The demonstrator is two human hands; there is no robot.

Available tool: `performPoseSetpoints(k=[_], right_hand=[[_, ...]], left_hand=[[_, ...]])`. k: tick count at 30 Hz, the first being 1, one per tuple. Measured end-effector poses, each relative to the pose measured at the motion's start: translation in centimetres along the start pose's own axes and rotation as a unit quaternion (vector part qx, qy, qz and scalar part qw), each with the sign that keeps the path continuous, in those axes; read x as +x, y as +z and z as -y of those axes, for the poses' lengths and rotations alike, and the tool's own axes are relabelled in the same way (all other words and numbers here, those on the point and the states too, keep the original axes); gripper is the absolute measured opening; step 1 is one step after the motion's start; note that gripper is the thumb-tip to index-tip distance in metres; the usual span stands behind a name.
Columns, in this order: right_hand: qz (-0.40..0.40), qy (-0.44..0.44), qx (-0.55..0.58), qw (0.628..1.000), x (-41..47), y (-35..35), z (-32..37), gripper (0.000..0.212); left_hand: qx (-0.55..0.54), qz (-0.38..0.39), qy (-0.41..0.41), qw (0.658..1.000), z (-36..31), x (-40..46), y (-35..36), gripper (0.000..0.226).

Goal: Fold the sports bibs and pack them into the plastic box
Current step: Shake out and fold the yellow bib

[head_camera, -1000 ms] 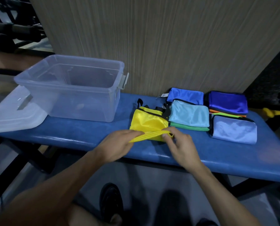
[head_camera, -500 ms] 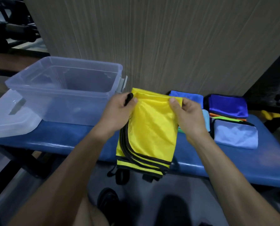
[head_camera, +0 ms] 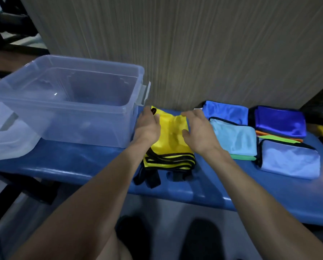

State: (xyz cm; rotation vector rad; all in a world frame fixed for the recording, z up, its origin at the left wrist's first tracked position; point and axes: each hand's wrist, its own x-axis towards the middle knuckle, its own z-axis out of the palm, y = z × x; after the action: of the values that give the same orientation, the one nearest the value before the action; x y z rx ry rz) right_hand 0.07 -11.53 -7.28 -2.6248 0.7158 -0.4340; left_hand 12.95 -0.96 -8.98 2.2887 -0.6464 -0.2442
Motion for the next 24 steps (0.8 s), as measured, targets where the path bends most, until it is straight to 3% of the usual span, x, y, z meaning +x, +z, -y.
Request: performPoseSetpoints(k=[3,6,8,10,11,13,16,24], right_hand=[[0.033,-0.03,-0.004,0.999,-4.3,-0.5,-0.9,0.026],[0.11,-0.014,0.02,0.994,-8.6,-0.9,-2.0,0.038],[0.106,-0.008,0.045,0.993,-9.6,-0.4,-2.6,0.044],[0.07,0.018,0.1,0.992,-9.6,0.2,-3.0,0.039],[0.065,0.03,0.121,0.99,-9.5,0.4,-3.0,0.037],[0.065,0.04,0.166,0.983,-9.6,1.1,-3.2,0.032],[0.045,0.054,0.226,0.972,-9.8,1.6,-3.4,0.025],[-0.023,0.032,0.274,0.961,-9.4,2.5,-2.8,0.021]], left_hand=[[0.122,0.043,0.085,0.988,0.0,-1.1,0.0,0.068],[0.097,0.07,0.254,0.96,0.0,-2.7,-1.3,0.041],[0.027,0.199,0.293,0.935,0.4,-4.1,-2.2,0.029],[0.07,0.303,0.292,0.904,1.1,-5.4,-2.7,0.037],[0.095,0.318,0.293,0.897,1.5,-5.7,-2.8,0.042],[0.097,0.302,0.293,0.902,2.4,-5.9,-2.8,0.047],[0.074,0.277,0.29,0.913,3.3,-5.7,-2.7,0.034],[0.055,0.242,0.288,0.925,3.5,-5.8,-2.0,0.027]])
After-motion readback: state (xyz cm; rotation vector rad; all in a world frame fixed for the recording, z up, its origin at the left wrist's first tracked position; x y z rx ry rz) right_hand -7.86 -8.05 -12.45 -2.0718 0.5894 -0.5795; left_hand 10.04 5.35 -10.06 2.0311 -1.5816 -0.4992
